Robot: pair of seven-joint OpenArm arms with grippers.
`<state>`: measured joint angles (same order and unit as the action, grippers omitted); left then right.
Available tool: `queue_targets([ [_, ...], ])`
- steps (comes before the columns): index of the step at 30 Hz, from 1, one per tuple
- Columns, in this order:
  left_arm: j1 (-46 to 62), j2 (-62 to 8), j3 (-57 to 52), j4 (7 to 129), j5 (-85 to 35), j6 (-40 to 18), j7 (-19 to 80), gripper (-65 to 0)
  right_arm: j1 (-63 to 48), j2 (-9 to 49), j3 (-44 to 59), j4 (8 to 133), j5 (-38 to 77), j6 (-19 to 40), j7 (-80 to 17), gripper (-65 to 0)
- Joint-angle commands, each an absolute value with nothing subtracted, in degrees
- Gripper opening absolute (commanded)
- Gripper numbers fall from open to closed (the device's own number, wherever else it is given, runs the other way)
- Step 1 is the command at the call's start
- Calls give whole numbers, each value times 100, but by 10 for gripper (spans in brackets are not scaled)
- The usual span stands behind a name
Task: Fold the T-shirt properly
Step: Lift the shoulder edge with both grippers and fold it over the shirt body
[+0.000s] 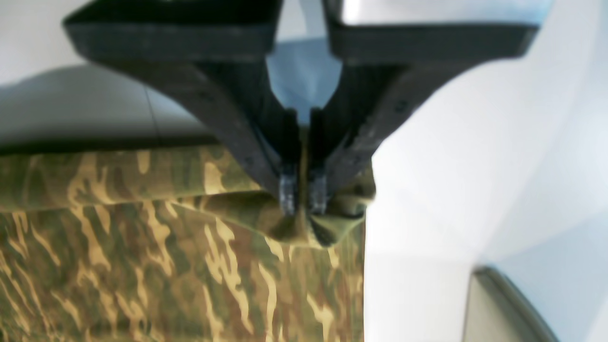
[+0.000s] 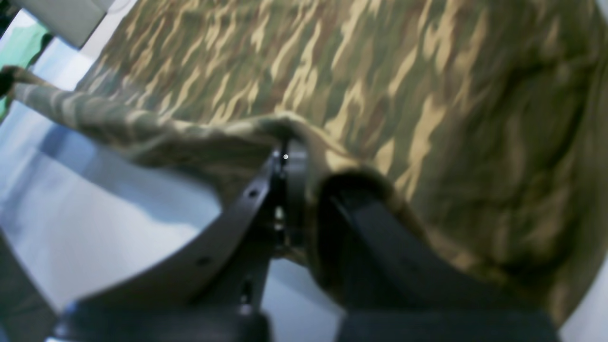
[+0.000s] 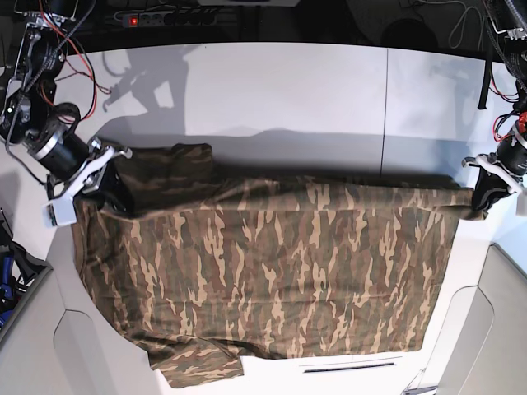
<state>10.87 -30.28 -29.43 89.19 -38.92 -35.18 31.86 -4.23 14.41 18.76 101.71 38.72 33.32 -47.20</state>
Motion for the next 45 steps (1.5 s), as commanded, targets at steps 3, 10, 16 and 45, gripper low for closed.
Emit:
queue_targets([
  [3,1028,-3127,-3002,8943,-3953,-3516,2783,-650,-56,1509,1916,10147,3686,3326,-4357,-650],
  [10,825,-2902,-2985,8624,-3634,-3516,2462,-650,631,1507,1911,9310,3621,3326,-4268,-650],
  [16,226,-2842,-2899,7920,-3437,-3518,2414,-650,1135,1507,1911,8230,3618,3326,-3994,-650],
  [45,-1509,-2845,-2008,5817,-2956,-3518,2270,-348,2220,1527,1914,6038,2591,3319,-2967,-303],
])
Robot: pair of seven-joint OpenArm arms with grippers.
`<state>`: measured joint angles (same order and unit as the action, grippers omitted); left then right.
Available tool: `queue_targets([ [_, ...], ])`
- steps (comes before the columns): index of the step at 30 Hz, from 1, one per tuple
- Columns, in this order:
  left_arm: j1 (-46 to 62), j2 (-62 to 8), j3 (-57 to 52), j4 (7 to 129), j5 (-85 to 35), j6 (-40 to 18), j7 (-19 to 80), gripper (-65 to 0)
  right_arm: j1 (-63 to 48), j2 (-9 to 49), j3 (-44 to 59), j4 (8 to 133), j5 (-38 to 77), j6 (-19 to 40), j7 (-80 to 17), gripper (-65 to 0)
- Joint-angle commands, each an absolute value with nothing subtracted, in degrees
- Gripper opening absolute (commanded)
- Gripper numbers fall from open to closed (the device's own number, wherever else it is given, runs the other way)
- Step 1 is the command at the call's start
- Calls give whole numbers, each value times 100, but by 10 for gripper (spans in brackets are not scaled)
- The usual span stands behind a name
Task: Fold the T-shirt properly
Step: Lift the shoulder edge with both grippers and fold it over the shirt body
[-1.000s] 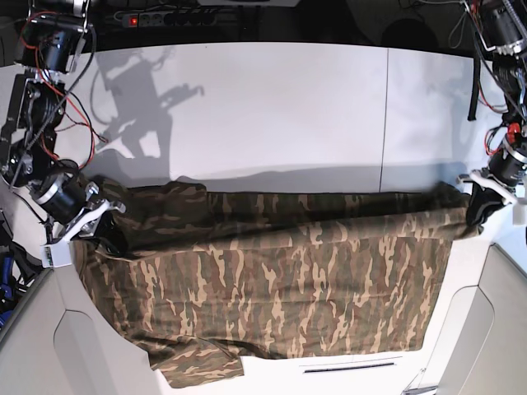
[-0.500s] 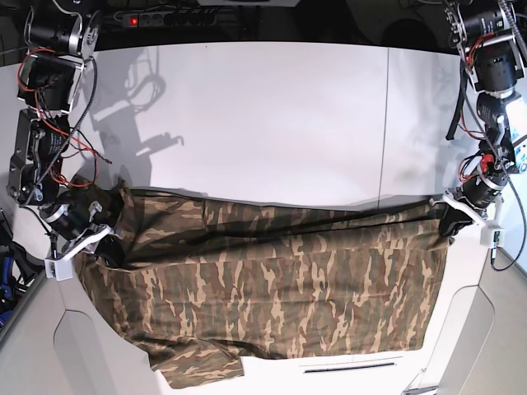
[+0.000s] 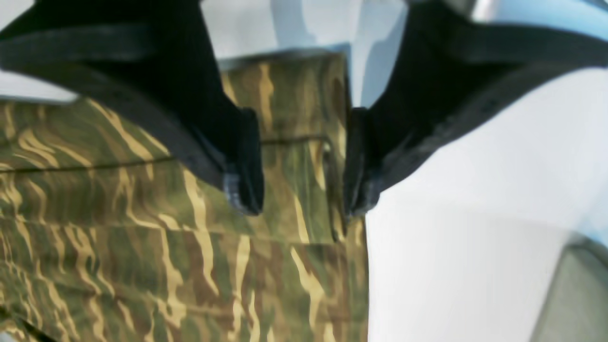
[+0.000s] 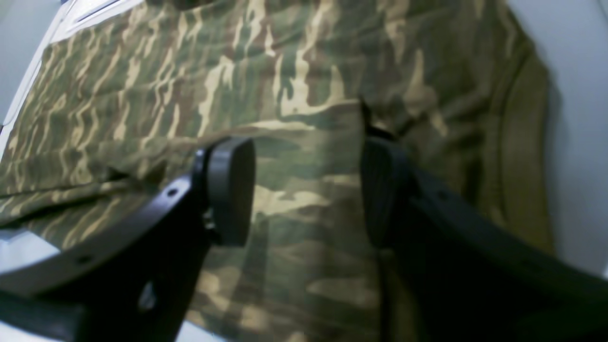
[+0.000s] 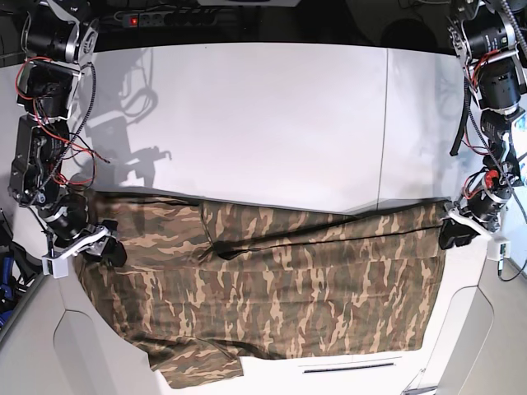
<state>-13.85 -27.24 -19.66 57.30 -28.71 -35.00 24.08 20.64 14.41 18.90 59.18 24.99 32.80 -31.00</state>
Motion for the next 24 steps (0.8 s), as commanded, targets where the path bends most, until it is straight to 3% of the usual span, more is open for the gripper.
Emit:
queue_targets([
  [1,-1507,-2845,-2056,5817,-3013,-3520,2375,-348,2217,1527,1931,6099,2593,3317,-3052,-303],
  [9,-1433,-2845,-2744,5817,-3656,-3933,3251,-348,2202,1525,2679,6646,2908,3317,-4359,-303],
  [21,-797,-2840,-3041,5817,-4112,-3975,3197,-346,1844,1557,4169,6654,3096,3258,-4316,-303],
  [24,-755,-2818,-3041,5817,-4112,-3972,3148,-288,1629,1549,4156,6652,3107,3242,-4176,-303],
])
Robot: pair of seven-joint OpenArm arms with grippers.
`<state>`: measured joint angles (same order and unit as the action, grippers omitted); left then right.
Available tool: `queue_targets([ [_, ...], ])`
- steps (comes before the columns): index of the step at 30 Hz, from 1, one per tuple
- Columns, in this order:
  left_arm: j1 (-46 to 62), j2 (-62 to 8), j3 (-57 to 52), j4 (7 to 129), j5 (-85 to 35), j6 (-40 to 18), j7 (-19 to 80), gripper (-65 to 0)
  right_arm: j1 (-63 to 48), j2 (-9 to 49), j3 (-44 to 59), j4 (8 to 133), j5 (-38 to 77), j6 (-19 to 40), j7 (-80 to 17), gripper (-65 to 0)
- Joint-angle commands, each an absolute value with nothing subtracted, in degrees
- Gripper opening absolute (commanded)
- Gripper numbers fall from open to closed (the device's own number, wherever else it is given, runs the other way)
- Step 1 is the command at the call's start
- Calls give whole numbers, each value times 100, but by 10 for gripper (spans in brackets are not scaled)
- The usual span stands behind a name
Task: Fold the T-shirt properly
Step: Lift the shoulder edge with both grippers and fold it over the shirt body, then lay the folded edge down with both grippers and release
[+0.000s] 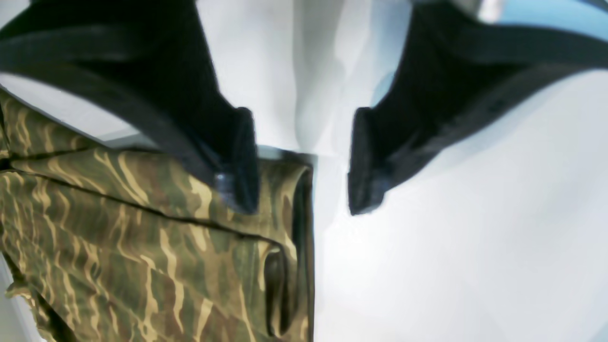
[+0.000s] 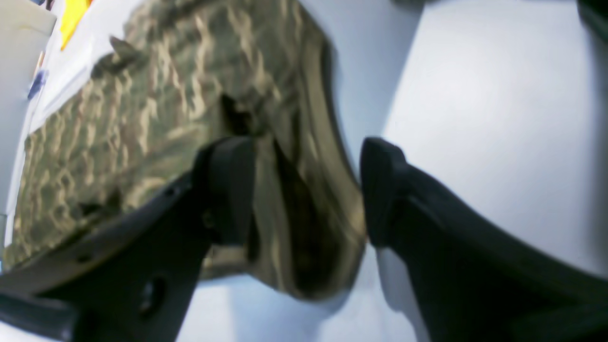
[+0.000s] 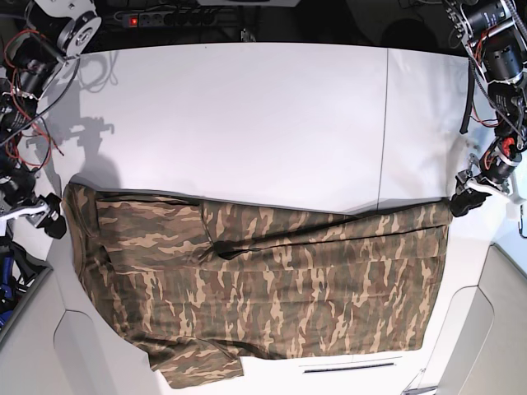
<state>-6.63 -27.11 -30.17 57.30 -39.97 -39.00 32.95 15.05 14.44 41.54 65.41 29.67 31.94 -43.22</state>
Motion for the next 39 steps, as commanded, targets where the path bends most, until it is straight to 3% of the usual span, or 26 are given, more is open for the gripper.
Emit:
queue_targets([
  [1,-744,-2797,-3041,5817,-4106,-3972,3148,-267,1557,1549,4154,6652,3096,3208,-4121,-303],
  [14,-746,-2397,-3000,5813,-3632,-3706,2692,-245,1382,1450,3913,6058,3100,2980,-3765,-303],
  [25,-801,-2176,-2456,5813,-3168,-3492,2244,-248,1461,862,3249,5791,3044,2980,-3319,-305],
  [28,-860,-2174,-2429,5813,-3094,-3492,2250,-362,1527,788,3249,5791,3037,2982,-3319,-387],
  [32,-904,-2178,-2429,5813,-3096,-3496,2246,-601,1619,790,3251,5798,3020,3006,-3319,-650],
  [34,-961,-2180,-2429,5813,-3094,-3500,2246,-650,1686,790,3249,5804,3024,3138,-3321,-650],
  [39,-1096,-2252,-2429,5859,-3124,-3948,2309,-650,1846,794,3253,5881,3153,3326,-3785,-650],
])
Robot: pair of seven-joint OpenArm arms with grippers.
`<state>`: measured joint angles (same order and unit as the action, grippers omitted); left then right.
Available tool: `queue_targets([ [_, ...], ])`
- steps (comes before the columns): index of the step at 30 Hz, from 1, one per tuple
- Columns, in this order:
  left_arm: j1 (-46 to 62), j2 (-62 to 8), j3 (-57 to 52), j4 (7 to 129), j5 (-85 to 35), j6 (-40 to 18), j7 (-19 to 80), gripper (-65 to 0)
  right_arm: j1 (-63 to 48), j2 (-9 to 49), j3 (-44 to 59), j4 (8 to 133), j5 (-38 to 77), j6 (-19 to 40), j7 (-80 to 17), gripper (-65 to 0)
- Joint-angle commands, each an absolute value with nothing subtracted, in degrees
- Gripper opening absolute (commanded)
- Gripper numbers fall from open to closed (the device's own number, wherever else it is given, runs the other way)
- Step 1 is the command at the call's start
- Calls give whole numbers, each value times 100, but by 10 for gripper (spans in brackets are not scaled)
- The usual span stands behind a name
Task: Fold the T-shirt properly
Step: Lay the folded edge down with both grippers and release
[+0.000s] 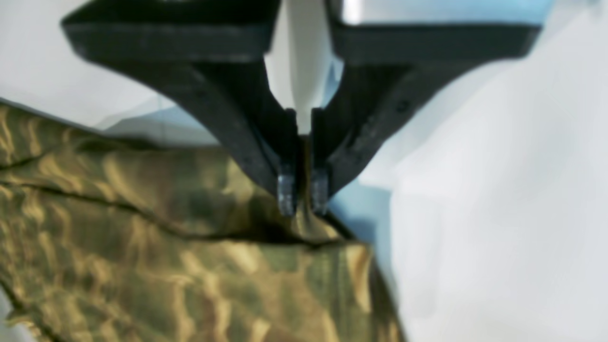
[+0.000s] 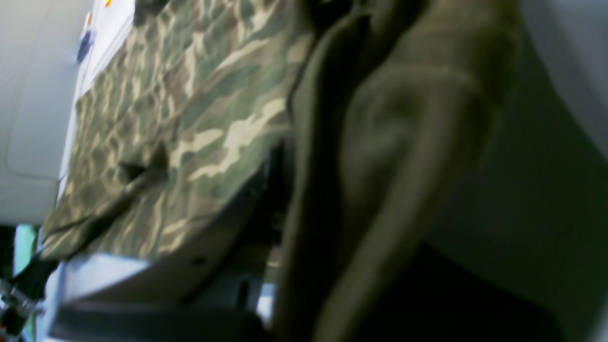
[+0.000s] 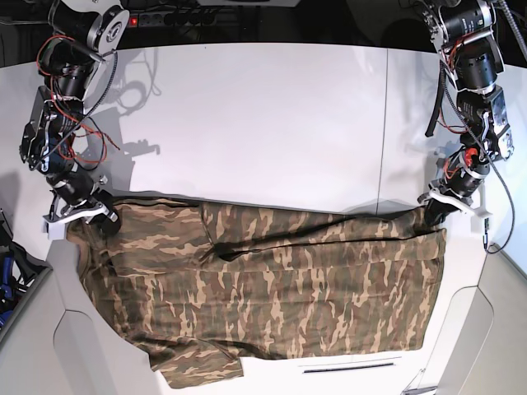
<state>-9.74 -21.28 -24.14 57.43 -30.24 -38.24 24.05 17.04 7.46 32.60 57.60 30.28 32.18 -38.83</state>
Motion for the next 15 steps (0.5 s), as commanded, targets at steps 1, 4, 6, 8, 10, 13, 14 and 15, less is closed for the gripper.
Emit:
queue_targets([
  [1,-1096,-2281,-2429,5902,-3194,-4000,2386,-650,1857,792,3253,5942,3201,3326,-3946,-650],
  [4,-1083,-2346,-2434,6125,-3542,-4000,2864,-650,1822,816,3256,6219,3374,3326,-4353,-650],
  [6,-1020,-2370,-2434,6351,-3695,-4000,3085,-650,1785,888,3256,6394,3487,3326,-4554,-650],
  [8,-869,-2388,-2434,6676,-3708,-4000,3194,-650,1667,982,3256,6608,3667,3326,-4676,-650],
  [10,-642,-2399,-2434,7059,-3708,-4000,3247,-650,1487,1083,3256,6849,3800,3326,-4713,-650],
  [13,-276,-2399,-2434,7524,-3708,-4000,3262,-650,1160,1212,3256,7179,3868,3326,-4764,-650],
  [14,-180,-2399,-2436,7620,-3708,-4000,3262,-650,1046,1245,3256,7277,3903,3326,-4779,-650],
  [15,-89,-2397,-2456,7695,-3706,-4000,3262,-650,930,1273,3256,7373,3911,3326,-4790,-650],
])
